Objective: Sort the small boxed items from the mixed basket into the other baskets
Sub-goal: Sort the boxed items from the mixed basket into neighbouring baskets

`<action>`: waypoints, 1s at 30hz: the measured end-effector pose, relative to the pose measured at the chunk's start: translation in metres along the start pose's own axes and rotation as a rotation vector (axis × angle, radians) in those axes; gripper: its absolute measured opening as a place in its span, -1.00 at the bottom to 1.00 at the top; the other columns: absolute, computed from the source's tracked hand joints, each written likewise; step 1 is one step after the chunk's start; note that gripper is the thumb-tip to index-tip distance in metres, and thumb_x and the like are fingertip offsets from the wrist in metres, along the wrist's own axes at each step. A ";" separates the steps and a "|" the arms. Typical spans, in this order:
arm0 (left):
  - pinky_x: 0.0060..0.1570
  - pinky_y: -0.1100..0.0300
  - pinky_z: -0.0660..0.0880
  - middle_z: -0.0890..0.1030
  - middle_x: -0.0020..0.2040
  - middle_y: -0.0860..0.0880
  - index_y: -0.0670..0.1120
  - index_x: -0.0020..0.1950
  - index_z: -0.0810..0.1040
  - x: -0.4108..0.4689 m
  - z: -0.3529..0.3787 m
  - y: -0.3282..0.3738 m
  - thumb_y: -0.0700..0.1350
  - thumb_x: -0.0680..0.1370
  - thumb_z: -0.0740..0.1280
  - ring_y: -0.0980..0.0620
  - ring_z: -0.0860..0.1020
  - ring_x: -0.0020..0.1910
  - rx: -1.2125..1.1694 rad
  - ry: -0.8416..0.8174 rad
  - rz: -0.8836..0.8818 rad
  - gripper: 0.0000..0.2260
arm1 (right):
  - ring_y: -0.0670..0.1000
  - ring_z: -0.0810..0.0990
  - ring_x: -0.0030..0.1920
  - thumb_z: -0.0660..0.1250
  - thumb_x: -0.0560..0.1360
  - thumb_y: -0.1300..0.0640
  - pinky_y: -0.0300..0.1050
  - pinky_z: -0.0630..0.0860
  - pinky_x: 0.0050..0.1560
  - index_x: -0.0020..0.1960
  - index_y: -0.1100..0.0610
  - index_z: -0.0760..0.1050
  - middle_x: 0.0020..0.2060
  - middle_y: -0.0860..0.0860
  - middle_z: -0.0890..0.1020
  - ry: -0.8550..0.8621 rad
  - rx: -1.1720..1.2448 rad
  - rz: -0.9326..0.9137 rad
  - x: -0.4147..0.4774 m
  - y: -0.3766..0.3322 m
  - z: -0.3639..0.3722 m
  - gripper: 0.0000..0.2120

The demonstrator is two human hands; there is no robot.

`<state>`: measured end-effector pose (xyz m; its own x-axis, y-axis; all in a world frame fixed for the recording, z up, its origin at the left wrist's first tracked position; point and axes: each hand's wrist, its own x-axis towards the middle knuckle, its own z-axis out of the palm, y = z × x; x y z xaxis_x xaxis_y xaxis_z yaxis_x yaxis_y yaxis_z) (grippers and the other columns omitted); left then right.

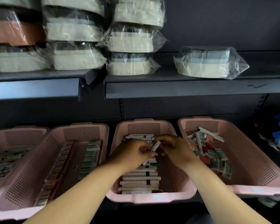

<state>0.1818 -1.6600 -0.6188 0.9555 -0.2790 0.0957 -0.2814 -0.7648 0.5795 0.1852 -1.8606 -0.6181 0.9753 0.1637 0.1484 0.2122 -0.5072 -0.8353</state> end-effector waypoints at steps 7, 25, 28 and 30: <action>0.03 0.13 0.57 0.69 0.07 0.12 0.15 0.25 0.67 0.000 -0.007 -0.008 0.07 0.63 0.38 0.10 0.61 0.02 0.222 0.103 0.066 -0.79 | -0.34 0.62 -0.14 0.27 0.60 0.31 -0.40 0.51 -0.06 0.22 -0.05 0.60 -0.07 -0.18 0.69 -0.039 0.035 -0.024 -0.003 -0.002 0.003 -0.66; 0.15 0.18 0.56 0.70 0.13 0.17 0.14 0.18 0.70 0.033 0.005 0.023 0.06 0.59 0.40 0.14 0.63 0.12 0.263 0.015 0.140 -0.81 | -0.10 0.66 -0.17 0.30 0.48 0.29 -0.18 0.57 -0.14 -0.12 -0.07 0.64 -0.19 -0.12 0.71 0.219 -0.186 0.063 0.004 0.037 -0.083 -0.72; 0.12 0.16 0.56 0.69 0.12 0.15 0.12 0.16 0.70 0.049 0.021 0.060 0.03 0.61 0.37 0.11 0.62 0.10 0.238 0.008 0.240 -0.83 | -0.09 0.64 -0.09 0.35 0.50 0.20 -0.18 0.51 -0.05 -0.10 -0.09 0.65 -0.12 -0.17 0.69 0.268 -0.225 0.136 0.006 0.056 -0.115 -0.80; 0.10 0.11 0.57 0.68 0.14 0.10 0.10 0.18 0.69 0.062 0.036 0.084 0.02 0.62 0.36 0.05 0.61 0.11 0.224 -0.023 0.298 -0.82 | -0.12 0.64 -0.11 0.41 0.50 0.13 -0.20 0.50 -0.04 -0.12 -0.12 0.63 -0.13 -0.21 0.68 0.280 -0.261 0.173 0.002 0.070 -0.137 -0.85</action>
<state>0.2141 -1.7626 -0.5938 0.8274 -0.5192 0.2140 -0.5615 -0.7558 0.3369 0.2109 -2.0115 -0.6039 0.9694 -0.1605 0.1857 0.0171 -0.7104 -0.7036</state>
